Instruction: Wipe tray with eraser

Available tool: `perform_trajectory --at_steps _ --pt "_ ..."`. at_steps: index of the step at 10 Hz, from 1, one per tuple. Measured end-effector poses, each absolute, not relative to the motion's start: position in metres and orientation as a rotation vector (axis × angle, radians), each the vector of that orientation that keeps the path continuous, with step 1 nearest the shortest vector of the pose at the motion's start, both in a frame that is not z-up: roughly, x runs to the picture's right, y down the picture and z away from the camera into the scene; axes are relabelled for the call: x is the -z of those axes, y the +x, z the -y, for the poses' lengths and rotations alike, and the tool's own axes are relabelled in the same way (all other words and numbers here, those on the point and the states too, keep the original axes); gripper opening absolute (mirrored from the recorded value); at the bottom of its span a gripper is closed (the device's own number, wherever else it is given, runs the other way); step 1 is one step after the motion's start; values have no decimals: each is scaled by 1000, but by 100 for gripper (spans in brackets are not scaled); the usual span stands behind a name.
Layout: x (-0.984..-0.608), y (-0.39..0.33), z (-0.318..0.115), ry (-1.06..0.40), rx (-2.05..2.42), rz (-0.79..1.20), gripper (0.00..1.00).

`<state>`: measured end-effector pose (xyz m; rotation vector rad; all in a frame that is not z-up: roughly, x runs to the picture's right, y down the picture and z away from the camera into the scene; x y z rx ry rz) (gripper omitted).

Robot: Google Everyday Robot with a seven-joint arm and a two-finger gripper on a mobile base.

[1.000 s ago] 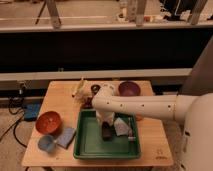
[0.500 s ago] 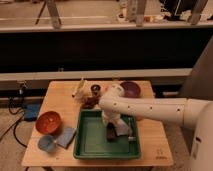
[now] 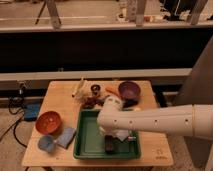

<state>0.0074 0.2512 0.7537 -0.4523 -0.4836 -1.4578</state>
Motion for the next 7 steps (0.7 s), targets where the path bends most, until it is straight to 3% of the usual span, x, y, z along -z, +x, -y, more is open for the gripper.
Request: perform_trajectory --at_steps 7 --pt "-741 -88 -263 -395 1639 561 2"
